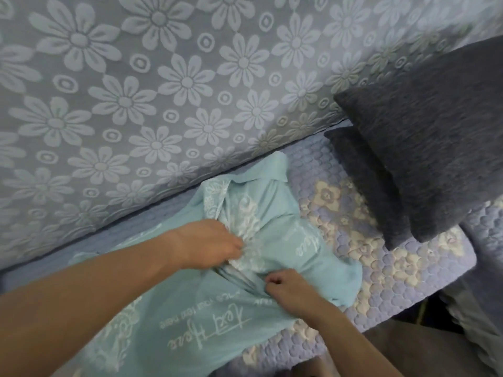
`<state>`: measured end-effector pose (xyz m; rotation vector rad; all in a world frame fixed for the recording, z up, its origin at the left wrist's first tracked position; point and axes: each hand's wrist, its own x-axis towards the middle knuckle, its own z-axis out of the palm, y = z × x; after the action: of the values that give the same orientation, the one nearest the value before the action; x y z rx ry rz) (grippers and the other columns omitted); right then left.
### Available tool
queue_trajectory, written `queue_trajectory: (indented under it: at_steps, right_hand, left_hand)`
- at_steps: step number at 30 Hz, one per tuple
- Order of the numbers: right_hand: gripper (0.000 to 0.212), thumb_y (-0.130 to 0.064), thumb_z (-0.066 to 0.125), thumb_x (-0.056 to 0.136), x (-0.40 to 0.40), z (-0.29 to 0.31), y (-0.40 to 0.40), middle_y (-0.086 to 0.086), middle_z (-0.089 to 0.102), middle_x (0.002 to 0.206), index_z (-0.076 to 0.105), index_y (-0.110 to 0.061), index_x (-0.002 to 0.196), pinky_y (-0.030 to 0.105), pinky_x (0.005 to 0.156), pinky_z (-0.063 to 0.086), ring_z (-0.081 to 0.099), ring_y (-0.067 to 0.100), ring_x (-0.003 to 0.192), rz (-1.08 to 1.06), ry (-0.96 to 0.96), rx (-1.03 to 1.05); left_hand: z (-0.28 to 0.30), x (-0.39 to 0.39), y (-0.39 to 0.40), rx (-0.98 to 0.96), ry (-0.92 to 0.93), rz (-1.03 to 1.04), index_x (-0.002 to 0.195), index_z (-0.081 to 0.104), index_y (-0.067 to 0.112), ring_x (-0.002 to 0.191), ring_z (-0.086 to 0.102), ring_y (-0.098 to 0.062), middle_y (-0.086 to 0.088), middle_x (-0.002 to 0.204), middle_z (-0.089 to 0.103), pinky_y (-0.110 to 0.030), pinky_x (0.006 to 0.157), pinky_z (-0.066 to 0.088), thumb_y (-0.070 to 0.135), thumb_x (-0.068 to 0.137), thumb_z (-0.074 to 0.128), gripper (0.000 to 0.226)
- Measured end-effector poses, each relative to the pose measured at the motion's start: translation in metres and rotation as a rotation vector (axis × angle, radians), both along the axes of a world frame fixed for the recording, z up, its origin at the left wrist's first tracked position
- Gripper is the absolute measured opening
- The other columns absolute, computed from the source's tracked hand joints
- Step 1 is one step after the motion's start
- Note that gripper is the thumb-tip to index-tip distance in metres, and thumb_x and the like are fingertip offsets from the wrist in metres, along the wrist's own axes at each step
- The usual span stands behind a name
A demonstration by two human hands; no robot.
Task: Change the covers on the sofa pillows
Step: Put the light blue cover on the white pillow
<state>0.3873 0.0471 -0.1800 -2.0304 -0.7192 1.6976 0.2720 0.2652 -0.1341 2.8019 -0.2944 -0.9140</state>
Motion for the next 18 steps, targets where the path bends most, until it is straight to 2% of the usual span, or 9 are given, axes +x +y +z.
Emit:
queue_trajectory:
  at_steps: [2,5,8,9,11,13,14,16,18]
  right_hand:
    - [0.022,-0.025,0.059,0.087,-0.007,0.006,0.003,-0.008,0.058,0.068,0.063,-0.021,0.066,0.024,0.062,0.038,0.049,0.007,0.066,0.115,0.043,-0.066]
    - [0.026,-0.048,0.054,0.097,-0.028,0.042,0.005,-0.013,0.068,0.094,0.067,-0.032,0.08,0.026,0.085,0.047,0.058,0.005,0.085,0.222,0.176,-0.096]
    - [0.024,-0.057,0.062,0.091,-0.034,0.085,0.001,-0.016,0.07,0.09,0.068,-0.037,0.081,0.019,0.081,0.05,0.061,-0.006,0.085,0.297,0.339,0.102]
    - [0.028,-0.058,0.065,0.088,-0.032,0.09,-0.001,-0.013,0.07,0.085,0.069,-0.03,0.082,0.021,0.076,0.051,0.06,-0.006,0.082,0.288,0.318,0.183]
    - [0.038,-0.056,0.064,0.085,-0.024,0.087,0.002,-0.005,0.065,0.09,0.068,-0.018,0.085,0.029,0.079,0.051,0.061,0.003,0.085,0.219,0.084,0.375]
    - [0.023,-0.036,0.064,0.088,-0.011,0.064,0.007,-0.004,0.063,0.088,0.069,-0.015,0.082,0.03,0.082,0.05,0.061,0.009,0.083,0.009,-0.093,0.477]
    - [0.018,-0.026,0.063,0.091,-0.002,0.047,0.006,-0.003,0.064,0.079,0.069,-0.015,0.078,0.035,0.08,0.052,0.06,0.01,0.074,-0.134,-0.122,0.417]
    - [0.025,-0.011,0.057,0.094,0.016,0.009,-0.005,0.0,0.062,0.065,0.06,-0.019,0.07,0.046,0.076,0.055,0.057,0.014,0.06,-0.285,-0.161,0.147]
    - [0.026,-0.018,0.05,0.097,0.022,-0.023,-0.024,0.0,0.063,0.065,0.056,-0.021,0.071,0.05,0.078,0.055,0.06,0.019,0.063,-0.269,-0.183,-0.034]
  left_hand:
    - [0.003,-0.008,-0.001,0.055,0.176,-0.061,0.12,0.063,0.02,0.107,0.061,-0.031,0.0,0.124,0.063,-0.037,0.088,0.048,0.017,0.102,0.043,0.027]
    - [-0.006,-0.008,0.006,0.194,0.394,0.069,0.119,0.067,0.016,0.109,0.064,-0.032,-0.005,0.122,0.066,-0.035,0.087,0.051,0.017,0.099,0.051,0.025]
    - [-0.014,0.015,0.005,0.24,0.542,0.13,0.117,0.068,0.012,0.109,0.066,-0.031,-0.008,0.123,0.067,-0.038,0.088,0.054,0.011,0.094,0.058,0.025]
    - [-0.013,0.023,-0.002,0.239,0.582,0.123,0.119,0.068,0.012,0.111,0.065,-0.03,-0.008,0.126,0.066,-0.039,0.09,0.054,0.014,0.095,0.058,0.026]
    - [-0.007,0.032,-0.016,0.225,0.662,0.101,0.13,0.062,0.011,0.121,0.06,-0.03,-0.009,0.137,0.061,-0.037,0.094,0.048,0.025,0.1,0.054,0.034]
    - [-0.004,0.034,-0.019,0.144,0.759,0.176,0.139,0.056,0.01,0.128,0.055,-0.031,-0.012,0.145,0.054,-0.037,0.099,0.042,0.032,0.104,0.045,0.043]
    - [-0.003,0.033,-0.016,0.098,0.797,0.244,0.138,0.057,0.01,0.125,0.055,-0.031,-0.013,0.145,0.054,-0.036,0.1,0.042,0.035,0.104,0.042,0.045]
    - [0.005,0.034,-0.004,-0.032,0.811,0.414,0.124,0.068,0.015,0.111,0.06,-0.024,-0.009,0.134,0.063,-0.031,0.095,0.046,0.051,0.1,0.041,0.05]
    - [0.013,0.036,0.015,-0.09,0.756,0.541,0.119,0.072,0.02,0.114,0.06,-0.019,0.001,0.13,0.065,-0.033,0.101,0.045,0.075,0.092,0.037,0.07]
